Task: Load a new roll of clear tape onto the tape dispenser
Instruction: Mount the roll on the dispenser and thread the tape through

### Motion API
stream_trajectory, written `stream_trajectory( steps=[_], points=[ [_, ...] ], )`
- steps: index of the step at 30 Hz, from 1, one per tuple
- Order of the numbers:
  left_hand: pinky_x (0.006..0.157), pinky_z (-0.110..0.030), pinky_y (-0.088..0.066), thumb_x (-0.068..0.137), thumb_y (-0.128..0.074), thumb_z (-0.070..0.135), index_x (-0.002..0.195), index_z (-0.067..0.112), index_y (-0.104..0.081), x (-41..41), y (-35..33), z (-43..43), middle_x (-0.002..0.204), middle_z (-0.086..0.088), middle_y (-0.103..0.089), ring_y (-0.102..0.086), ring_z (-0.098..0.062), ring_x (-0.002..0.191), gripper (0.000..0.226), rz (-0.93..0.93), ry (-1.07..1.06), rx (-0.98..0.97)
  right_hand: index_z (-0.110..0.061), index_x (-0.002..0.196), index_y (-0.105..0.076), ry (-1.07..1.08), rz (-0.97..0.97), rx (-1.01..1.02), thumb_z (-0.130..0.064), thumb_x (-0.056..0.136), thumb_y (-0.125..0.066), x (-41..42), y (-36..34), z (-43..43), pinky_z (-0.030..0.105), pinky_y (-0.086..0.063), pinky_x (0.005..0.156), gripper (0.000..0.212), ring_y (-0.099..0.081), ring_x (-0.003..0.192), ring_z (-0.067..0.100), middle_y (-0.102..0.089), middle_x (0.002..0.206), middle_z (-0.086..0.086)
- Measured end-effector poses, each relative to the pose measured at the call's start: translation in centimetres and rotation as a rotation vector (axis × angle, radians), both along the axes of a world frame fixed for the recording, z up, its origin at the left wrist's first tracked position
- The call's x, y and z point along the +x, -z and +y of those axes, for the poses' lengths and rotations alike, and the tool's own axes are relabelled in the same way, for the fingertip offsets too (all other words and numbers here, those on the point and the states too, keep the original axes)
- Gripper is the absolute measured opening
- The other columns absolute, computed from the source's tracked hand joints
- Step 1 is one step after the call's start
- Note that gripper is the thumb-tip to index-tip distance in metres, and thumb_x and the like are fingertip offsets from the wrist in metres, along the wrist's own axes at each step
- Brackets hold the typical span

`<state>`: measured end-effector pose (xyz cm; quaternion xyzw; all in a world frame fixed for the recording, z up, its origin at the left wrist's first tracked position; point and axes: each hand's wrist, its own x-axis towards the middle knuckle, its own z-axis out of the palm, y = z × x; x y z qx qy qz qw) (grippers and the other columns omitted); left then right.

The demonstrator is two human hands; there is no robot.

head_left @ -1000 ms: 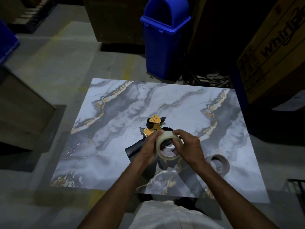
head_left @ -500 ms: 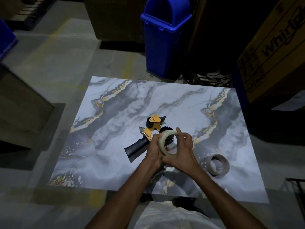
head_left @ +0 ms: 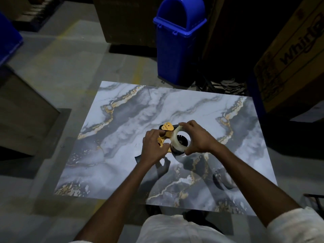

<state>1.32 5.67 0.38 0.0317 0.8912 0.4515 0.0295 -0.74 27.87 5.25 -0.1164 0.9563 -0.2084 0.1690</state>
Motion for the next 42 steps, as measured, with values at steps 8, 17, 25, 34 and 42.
stream_trajectory(
  steps=[8, 17, 25, 34, 42],
  points=[
    [0.096, -0.051, -0.054, 0.061, -0.085, 0.061, 0.16, 0.017, -0.021, -0.2, 3.7, -2.4, 0.154, -0.005, -0.038, -0.047, -0.031, 0.135, 0.125, -0.202, 0.134, -0.319, -0.04, 0.144, -0.034, -0.121, -0.095, 0.088, -0.035, 0.044, -0.09, -2.2, 0.2, -0.5, 0.039, -0.056, 0.081, 0.115, -0.055, 0.108, 0.019, -0.041, 0.128, -0.006],
    [0.086, -0.048, -0.058, 0.07, -0.09, 0.04, 0.158, 0.017, -0.024, -0.4, 3.6, -1.7, 0.149, -0.006, -0.044, -0.065, -0.036, 0.114, 0.112, -0.288, 0.065, -0.235, -0.037, 0.146, -0.034, -0.109, -0.028, 0.179, -0.039, 0.048, -0.093, -1.3, 1.0, -1.3, 0.03, -0.044, 0.073, 0.114, -0.054, 0.114, 0.022, -0.047, 0.133, -0.002],
    [0.082, -0.047, -0.058, 0.069, -0.091, 0.037, 0.149, 0.018, -0.034, -0.1, 3.2, -1.7, 0.143, -0.004, -0.046, -0.065, -0.035, 0.108, 0.1, -0.275, 0.042, -0.212, -0.037, 0.145, -0.033, -0.108, -0.039, 0.197, -0.034, 0.05, -0.093, -1.2, 0.9, -1.5, 0.033, -0.049, 0.078, 0.112, -0.056, 0.111, 0.023, -0.053, 0.13, 0.0],
    [0.082, -0.045, -0.059, 0.066, -0.095, 0.035, 0.144, 0.019, -0.036, 0.1, 3.0, -1.5, 0.14, -0.006, -0.048, -0.062, -0.031, 0.108, 0.1, -0.278, 0.033, -0.188, -0.038, 0.141, -0.037, -0.117, -0.069, 0.2, -0.038, 0.046, -0.091, -1.6, 0.6, -1.8, 0.037, -0.054, 0.081, 0.109, -0.058, 0.108, 0.022, -0.059, 0.126, -0.001],
    [0.081, -0.044, -0.059, 0.066, -0.094, 0.039, 0.146, 0.021, -0.035, 0.0, 3.0, -1.4, 0.142, -0.002, -0.047, -0.063, -0.03, 0.109, 0.101, -0.297, 0.017, -0.189, -0.034, 0.144, -0.041, -0.117, -0.065, 0.233, -0.039, 0.048, -0.09, -1.9, 1.4, -2.3, 0.03, -0.048, 0.08, 0.109, -0.058, 0.11, 0.021, -0.061, 0.126, -0.001]
  ],
)
